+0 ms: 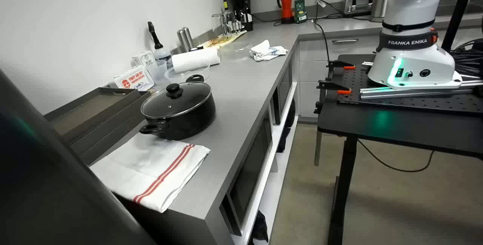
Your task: Uncover the pot and put the lid on the counter
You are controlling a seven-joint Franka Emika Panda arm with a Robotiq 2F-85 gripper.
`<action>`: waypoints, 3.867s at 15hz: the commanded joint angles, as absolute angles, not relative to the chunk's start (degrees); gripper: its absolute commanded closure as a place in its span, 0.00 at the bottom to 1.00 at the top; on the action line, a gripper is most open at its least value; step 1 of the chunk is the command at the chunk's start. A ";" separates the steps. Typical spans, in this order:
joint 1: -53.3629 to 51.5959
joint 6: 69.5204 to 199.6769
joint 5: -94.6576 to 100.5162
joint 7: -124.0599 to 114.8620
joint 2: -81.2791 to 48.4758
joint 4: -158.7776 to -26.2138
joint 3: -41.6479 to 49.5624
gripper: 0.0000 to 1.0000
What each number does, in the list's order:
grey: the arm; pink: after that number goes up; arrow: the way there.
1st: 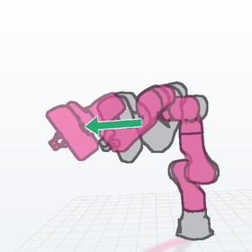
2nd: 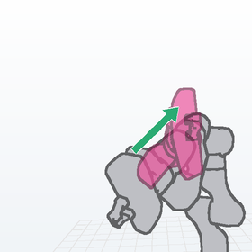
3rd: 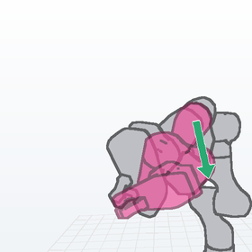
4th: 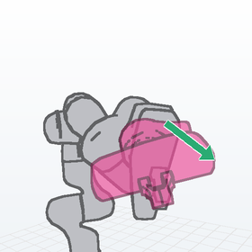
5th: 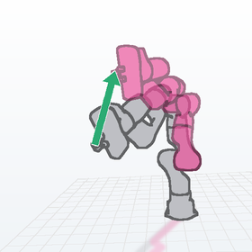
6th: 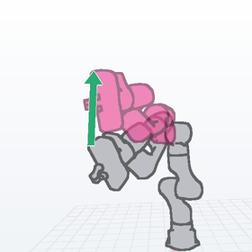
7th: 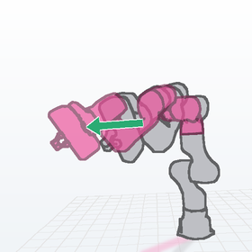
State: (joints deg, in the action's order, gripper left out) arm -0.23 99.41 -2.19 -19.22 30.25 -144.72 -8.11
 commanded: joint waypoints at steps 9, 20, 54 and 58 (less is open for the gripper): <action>-0.49 99.36 -2.08 -19.31 30.22 -144.66 -7.86 0.00; -0.24 101.82 -0.92 -17.86 23.85 -141.81 -7.45 0.00; -15.00 120.01 10.23 -5.34 -27.67 -99.34 -10.42 0.00; -17.09 120.07 10.52 -4.61 -32.66 -93.84 -10.28 0.00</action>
